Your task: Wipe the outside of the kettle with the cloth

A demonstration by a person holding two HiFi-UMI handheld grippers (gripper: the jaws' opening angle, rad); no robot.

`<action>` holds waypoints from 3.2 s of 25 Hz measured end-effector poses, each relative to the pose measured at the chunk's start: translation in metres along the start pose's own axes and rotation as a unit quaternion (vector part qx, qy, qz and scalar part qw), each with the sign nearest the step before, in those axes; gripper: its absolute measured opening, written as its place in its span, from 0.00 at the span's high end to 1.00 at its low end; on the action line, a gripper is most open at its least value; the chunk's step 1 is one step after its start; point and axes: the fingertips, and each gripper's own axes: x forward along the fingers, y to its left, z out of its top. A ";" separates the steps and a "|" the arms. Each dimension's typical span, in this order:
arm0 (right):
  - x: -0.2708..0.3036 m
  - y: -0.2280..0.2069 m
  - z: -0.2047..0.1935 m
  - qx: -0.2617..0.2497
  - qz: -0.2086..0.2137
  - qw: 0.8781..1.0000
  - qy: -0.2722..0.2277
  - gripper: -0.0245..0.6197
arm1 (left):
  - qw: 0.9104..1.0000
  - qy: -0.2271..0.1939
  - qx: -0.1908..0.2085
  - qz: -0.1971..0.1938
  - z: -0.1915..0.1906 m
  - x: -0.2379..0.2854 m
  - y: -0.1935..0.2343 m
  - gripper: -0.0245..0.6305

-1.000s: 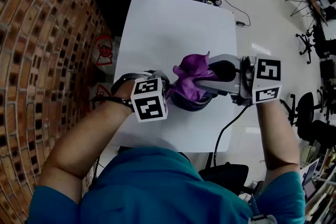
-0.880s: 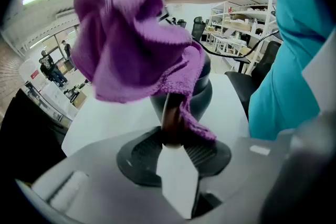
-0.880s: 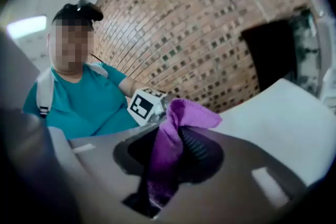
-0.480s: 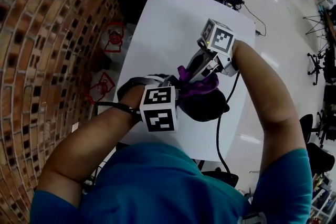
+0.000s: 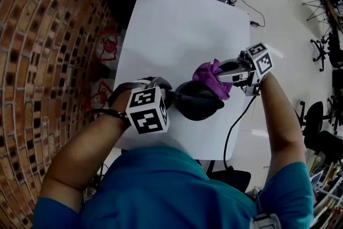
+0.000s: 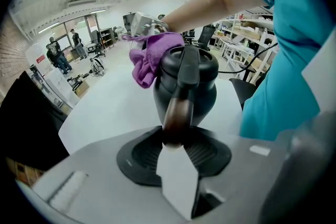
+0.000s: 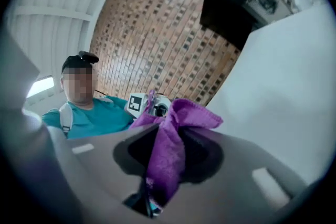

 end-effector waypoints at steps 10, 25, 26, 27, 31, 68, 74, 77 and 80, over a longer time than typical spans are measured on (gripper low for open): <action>-0.043 0.044 -0.075 -0.033 -0.120 0.936 -0.329 0.81 | 1.000 0.003 -0.003 0.002 -0.003 -0.001 0.002 0.76; 0.115 0.118 0.009 -0.418 -0.382 0.803 0.187 0.80 | 0.994 -0.099 -0.047 0.029 -0.018 0.005 -0.012 0.59; 0.131 0.106 0.007 -0.435 -0.376 0.783 0.239 0.80 | 0.993 -0.103 -0.053 0.037 -0.025 -0.001 -0.013 0.59; 0.144 0.094 0.001 -0.444 -0.369 0.764 0.289 0.80 | 0.991 -0.107 -0.059 0.046 -0.033 -0.006 -0.014 0.59; 0.169 0.049 -0.020 -0.429 -0.356 0.691 0.460 0.80 | 0.985 -0.125 -0.091 0.074 -0.068 -0.032 -0.018 0.59; 0.172 0.006 -0.003 -0.175 -0.249 0.844 0.442 0.80 | 0.968 -0.240 -0.058 -0.051 -0.016 0.034 0.014 0.76; 0.167 -0.006 0.015 -0.043 -0.197 0.913 0.355 0.80 | 0.965 -0.244 -0.083 -0.049 -0.016 0.032 0.013 0.76; 0.149 0.008 0.029 -0.084 -0.218 0.936 0.264 0.80 | 0.966 -0.237 -0.089 -0.050 -0.017 0.032 0.010 0.76; 0.123 0.033 0.030 -0.165 -0.278 0.928 0.188 0.80 | 0.968 -0.227 -0.097 -0.047 -0.018 0.032 0.009 0.75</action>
